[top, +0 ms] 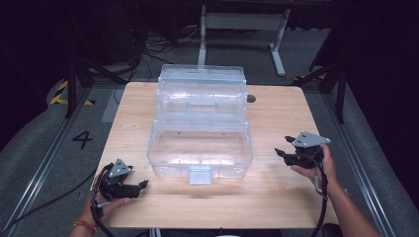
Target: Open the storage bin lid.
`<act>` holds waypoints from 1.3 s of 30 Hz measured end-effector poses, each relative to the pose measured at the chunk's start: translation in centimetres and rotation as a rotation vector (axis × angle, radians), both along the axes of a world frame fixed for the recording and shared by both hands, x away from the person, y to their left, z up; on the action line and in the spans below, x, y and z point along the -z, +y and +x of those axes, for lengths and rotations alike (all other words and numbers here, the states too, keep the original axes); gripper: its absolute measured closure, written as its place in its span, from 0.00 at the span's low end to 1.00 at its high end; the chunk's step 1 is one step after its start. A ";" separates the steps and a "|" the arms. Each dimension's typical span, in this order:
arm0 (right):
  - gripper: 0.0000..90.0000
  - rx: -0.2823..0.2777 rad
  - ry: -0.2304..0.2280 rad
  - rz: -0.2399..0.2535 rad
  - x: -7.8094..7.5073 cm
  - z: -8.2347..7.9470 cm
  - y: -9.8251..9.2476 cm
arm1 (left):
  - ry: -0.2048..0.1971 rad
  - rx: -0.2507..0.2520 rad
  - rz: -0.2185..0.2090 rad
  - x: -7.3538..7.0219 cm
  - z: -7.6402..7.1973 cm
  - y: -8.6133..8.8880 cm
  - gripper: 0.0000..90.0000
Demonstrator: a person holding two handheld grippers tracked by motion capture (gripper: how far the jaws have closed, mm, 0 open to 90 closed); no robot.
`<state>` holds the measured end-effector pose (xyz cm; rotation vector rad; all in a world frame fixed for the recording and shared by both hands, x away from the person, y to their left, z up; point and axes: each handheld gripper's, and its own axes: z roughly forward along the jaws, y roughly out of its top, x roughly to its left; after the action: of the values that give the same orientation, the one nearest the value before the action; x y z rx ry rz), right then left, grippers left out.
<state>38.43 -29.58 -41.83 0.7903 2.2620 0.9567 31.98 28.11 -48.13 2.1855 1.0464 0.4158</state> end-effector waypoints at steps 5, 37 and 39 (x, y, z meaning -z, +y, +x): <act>0.42 0.021 0.048 0.014 1.7 -1.1 -1.4 | 0.000 0.000 0.000 0.0 0.0 0.0 0.21; 0.27 0.145 0.218 0.157 6.8 -3.0 -5.9 | 0.004 0.007 0.007 -0.1 0.1 0.0 0.20; 0.26 0.145 0.218 0.157 6.8 -3.0 -5.9 | 0.003 0.003 0.004 0.0 0.1 0.0 0.20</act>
<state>35.45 -35.45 -48.64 1.1614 2.2924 1.0321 32.11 28.07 -48.09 2.1911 1.0452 0.4137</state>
